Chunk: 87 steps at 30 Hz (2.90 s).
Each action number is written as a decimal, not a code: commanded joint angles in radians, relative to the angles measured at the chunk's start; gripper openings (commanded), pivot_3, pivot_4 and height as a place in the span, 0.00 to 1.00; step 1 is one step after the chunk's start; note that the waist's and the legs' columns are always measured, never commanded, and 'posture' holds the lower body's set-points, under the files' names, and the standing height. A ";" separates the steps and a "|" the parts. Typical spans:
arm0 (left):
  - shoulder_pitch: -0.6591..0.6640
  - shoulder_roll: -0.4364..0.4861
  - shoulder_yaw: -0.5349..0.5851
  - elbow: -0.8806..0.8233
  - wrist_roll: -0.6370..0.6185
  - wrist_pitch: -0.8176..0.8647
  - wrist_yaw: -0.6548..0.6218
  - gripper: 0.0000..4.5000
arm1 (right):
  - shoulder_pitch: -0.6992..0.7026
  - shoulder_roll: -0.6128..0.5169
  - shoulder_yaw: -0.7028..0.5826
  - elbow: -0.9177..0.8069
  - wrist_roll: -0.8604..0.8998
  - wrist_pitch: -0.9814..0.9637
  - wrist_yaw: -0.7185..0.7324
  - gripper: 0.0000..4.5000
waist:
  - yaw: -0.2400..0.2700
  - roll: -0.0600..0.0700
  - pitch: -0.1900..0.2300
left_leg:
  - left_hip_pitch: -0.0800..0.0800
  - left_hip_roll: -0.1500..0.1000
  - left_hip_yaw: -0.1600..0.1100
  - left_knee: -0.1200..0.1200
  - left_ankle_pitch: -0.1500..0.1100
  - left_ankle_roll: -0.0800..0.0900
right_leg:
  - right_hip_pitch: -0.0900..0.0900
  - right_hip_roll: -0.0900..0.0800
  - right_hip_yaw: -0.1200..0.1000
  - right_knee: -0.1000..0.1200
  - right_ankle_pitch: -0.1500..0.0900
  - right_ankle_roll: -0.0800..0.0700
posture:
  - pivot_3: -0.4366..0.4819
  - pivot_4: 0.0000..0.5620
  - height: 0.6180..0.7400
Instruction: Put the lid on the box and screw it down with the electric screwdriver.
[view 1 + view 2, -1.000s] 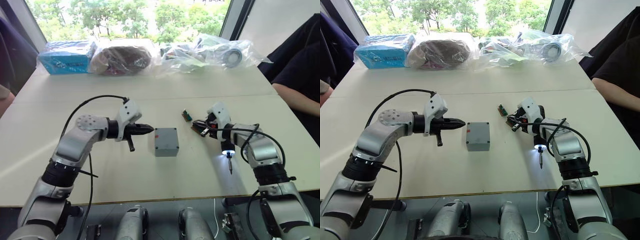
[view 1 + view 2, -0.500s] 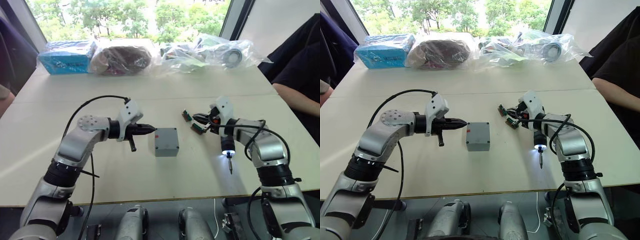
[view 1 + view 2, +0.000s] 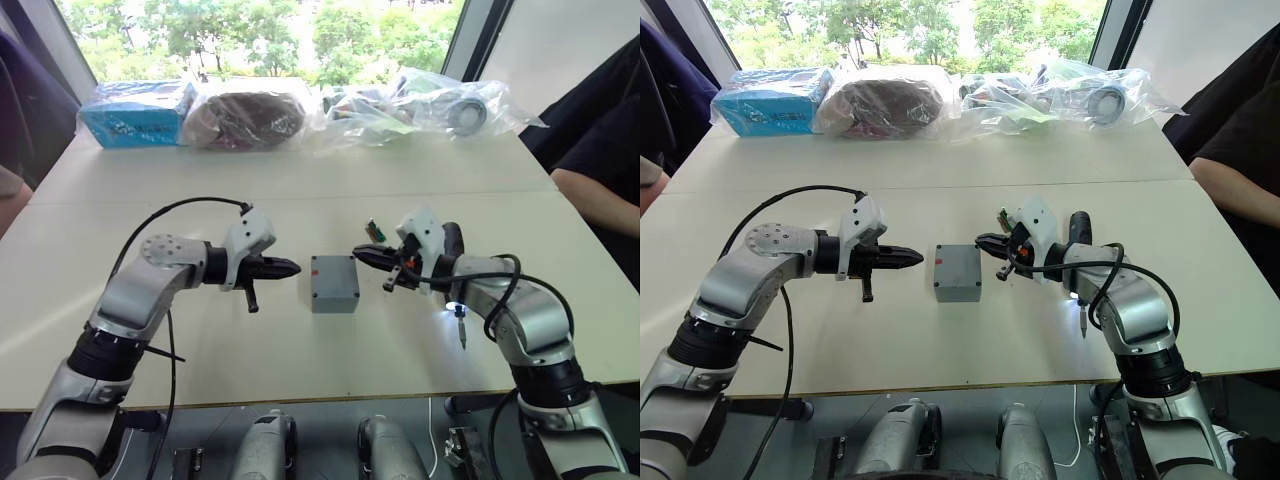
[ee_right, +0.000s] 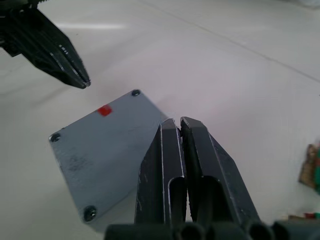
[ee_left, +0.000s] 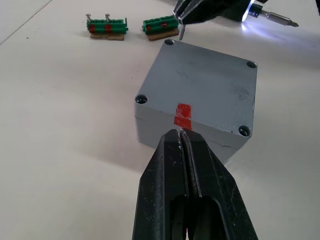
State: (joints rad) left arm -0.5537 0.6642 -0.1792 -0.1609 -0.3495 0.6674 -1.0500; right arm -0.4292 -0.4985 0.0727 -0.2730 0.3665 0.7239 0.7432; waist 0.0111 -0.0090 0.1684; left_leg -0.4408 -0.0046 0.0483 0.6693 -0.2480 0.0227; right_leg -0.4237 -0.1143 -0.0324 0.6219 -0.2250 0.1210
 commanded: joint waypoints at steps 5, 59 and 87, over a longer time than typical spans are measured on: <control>-0.011 -0.003 0.016 -0.039 -0.015 0.003 0.019 0.00 | -0.008 0.004 0.002 -0.003 -0.004 -0.029 -0.019 0.01 | -0.001 0.000 0.000 | 0.000 0.000 0.000 0.000 0.000 0.000 | 0.000 0.000 0.000 0.000 0.000 0.000 | 0.48 0.27 1.00; 0.001 -0.021 0.007 -0.033 -0.013 -0.009 0.039 0.00 | -0.039 0.023 0.023 0.035 -0.003 -0.050 -0.040 0.01 | -0.001 0.000 0.000 | 0.000 0.000 0.000 0.000 0.000 0.000 | 0.000 0.000 0.000 0.001 0.000 0.000 | 0.48 0.27 1.00; -0.006 -0.030 0.007 -0.032 -0.013 -0.006 0.050 0.00 | -0.027 0.020 0.037 0.049 -0.013 -0.047 -0.045 0.01 | -0.001 0.000 0.000 | 0.000 0.000 0.000 0.000 0.000 0.000 | 0.000 0.000 0.000 0.001 0.000 0.000 | 0.48 0.27 1.00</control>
State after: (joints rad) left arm -0.5503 0.6328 -0.1807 -0.1673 -0.3573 0.6680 -1.0005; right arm -0.4611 -0.4828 0.1031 -0.2119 0.3565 0.6883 0.6963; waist 0.0099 -0.0091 0.1684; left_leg -0.4407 -0.0047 0.0483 0.6693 -0.2480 0.0227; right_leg -0.4241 -0.1142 -0.0324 0.6226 -0.2250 0.1209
